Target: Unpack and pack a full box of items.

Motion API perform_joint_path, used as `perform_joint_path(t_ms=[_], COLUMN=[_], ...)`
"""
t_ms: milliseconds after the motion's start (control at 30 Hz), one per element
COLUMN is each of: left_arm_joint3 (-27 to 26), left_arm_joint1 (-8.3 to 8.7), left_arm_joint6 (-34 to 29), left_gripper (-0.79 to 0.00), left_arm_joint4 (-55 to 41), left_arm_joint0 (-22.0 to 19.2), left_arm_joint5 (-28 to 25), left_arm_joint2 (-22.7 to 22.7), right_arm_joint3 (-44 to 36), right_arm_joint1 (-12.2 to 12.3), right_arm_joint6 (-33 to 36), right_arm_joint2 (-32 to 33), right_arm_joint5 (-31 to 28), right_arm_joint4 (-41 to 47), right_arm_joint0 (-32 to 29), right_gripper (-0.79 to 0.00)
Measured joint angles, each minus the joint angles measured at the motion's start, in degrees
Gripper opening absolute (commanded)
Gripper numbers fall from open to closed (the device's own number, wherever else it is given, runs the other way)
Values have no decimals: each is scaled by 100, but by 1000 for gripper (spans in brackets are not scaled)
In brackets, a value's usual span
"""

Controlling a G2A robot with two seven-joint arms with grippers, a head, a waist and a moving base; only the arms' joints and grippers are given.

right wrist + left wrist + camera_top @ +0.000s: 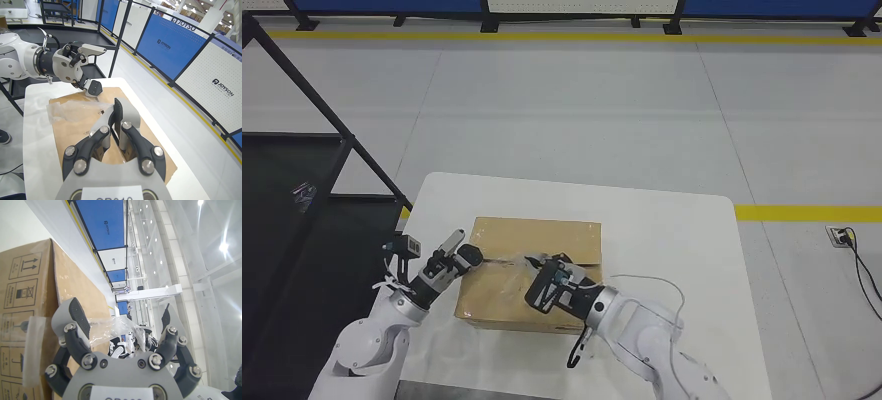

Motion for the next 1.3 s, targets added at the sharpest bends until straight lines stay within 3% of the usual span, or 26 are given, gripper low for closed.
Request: perform_joint_path(t_ms=[567,600,700,733,1300], left_arm_joint3=[138,147,167,174,226], left_arm_joint1=[-17,-18,-19,-19,-2], left_arm_joint6=[148,147,143,139,96], left_gripper=[0,0,0,0,0], left_arm_joint4=[223,225,227,228,214], left_arm_joint0=[-84,-89,-100,-104,-81], left_arm_joint5=[14,15,5,-1,-50], left_arm_joint2=[207,217,233,236,191], right_arm_joint3=[301,314,339,341,145], right_arm_joint1=[-7,-2,12,16,101], right_arm_joint6=[52,50,31,28,-4], right_arm_joint2=[70,90,143,160,409], right_arm_joint5=[3,-9,-52,-64,-145], right_arm_joint4=[126,146,197,213,272], right_arm_joint0=[45,23,-29,-43,-375], right_gripper=[-785,-754,-508,-483,-474])
